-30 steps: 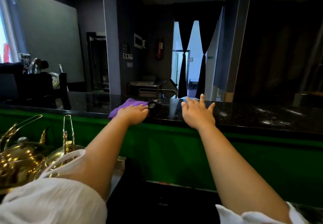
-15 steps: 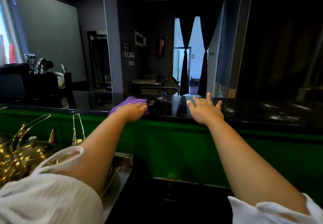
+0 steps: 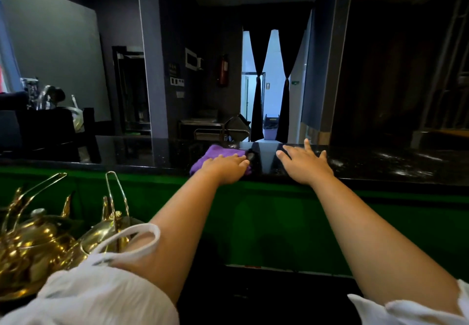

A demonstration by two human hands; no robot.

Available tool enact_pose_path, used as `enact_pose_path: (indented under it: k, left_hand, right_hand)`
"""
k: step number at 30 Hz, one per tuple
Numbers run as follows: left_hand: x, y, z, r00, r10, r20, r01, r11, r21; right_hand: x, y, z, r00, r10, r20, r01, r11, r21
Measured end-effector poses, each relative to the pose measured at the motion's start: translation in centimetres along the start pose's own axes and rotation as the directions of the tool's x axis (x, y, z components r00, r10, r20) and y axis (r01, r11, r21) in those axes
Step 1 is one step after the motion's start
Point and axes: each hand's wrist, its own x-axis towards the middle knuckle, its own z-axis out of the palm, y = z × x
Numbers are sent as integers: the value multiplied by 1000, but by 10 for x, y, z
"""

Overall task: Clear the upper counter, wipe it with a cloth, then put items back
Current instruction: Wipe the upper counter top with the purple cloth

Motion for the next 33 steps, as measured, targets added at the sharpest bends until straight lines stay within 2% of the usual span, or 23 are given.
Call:
enact_pose_path:
  k: [2,7,12,16,21,24,28,31,33]
  left_hand:
    - [1,-20,-5,999,-24,26,24,999,-25]
    - [36,-84,0,975,-219,24,219,976,-11]
    - [39,-66,1,983,-184,-4,183,979,86]
    - [28,-53,0,970,-241,25,239,970,44]
    - [8,-32,-6,969,-244,48,240,968,68]
    - [1,-27,-3,966,-244,84,239,969,64]
    - [9,-33,3,970,-225,95,217,972,90]
    - [20,-44,2,969,-210,128,195,973,121]
    - [35,-65,1,952,-272,142,257,959,115]
  right_hand:
    - [-1,-1,0,1000,7,15,-7,1000,-7]
    - [2,-1,1,999,-14,34,13,1000,14]
    - [5,-1,-1,997,-44,65,42,999,26]
    - [4,-2,1,994,-55,98,52,998,35]
    - [-2,-1,-3,992,-84,93,84,996,14]
    - [-4,-1,-6,986,-81,143,81,997,10]
    - [15,-6,-14,984,-139,108,153,980,-130]
    - [25,-18,-5,974,-160,161,148,986,81]
    - [28,-19,2,978,-143,153,120,981,150]
